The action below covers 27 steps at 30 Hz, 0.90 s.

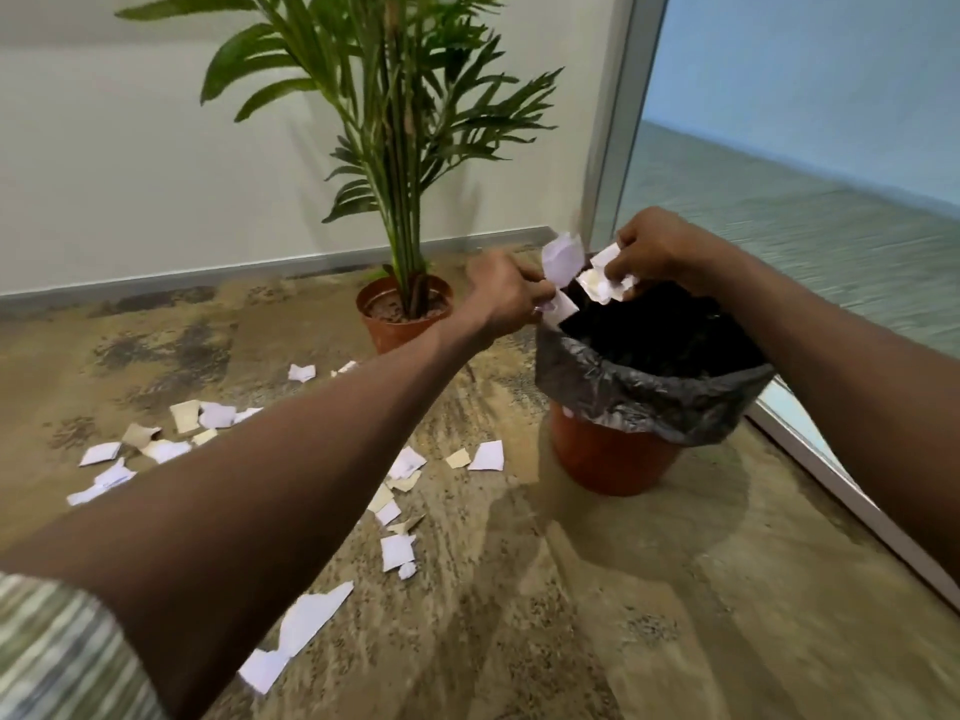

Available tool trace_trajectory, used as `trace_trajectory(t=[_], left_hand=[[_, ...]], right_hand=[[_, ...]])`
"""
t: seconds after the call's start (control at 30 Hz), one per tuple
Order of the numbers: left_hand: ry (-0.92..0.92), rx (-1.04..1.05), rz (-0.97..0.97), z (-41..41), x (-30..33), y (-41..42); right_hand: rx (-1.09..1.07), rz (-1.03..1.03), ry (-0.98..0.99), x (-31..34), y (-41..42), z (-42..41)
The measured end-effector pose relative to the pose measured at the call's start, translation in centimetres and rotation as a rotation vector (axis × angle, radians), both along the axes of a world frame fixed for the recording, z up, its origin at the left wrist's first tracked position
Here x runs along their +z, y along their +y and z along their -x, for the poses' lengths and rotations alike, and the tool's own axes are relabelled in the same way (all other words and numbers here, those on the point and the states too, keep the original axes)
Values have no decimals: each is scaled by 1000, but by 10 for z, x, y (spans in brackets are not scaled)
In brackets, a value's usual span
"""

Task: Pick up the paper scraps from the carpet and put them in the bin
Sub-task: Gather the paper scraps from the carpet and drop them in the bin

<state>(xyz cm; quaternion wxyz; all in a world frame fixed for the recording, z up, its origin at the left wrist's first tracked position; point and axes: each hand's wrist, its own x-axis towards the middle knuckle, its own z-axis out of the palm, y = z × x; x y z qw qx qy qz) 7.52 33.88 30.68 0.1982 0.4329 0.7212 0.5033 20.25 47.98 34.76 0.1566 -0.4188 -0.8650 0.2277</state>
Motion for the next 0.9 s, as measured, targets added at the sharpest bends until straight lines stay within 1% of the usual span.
trace_trajectory(t=[0.07,0.13,0.23,0.3,0.4,0.53,0.63,0.7,0.8,0.9], left_hand=[[88,-52,76,-15,2,17],[93,-82,112,-28,1,28],[-78,-148,120,-40,1,32],[-157,-204,105,-42,0,30],[-249,-185,48,-37,-1,23],[-461,-140,-96,-24,-2,1],[-433,-72,-122,-4,-7,-18],[-403,-30,-93,15,-15,-33],[-363,41,-16,47,-35,-59],[-314,93,103,74,-63,-88]], right_hand=[[-21,4,-94,-4,8,-16],[-41,-14,-199,-7,11,-27],[-60,25,-224,-13,14,-34],[-67,32,-229,-12,15,-37],[-79,77,-144,-9,16,-36],[-125,-35,-111,-9,9,-19],[-84,-46,-10,-10,-3,-1],[-39,-58,59,-11,-13,13],[68,-90,130,-12,-34,41],[167,-82,169,-24,-53,74]])
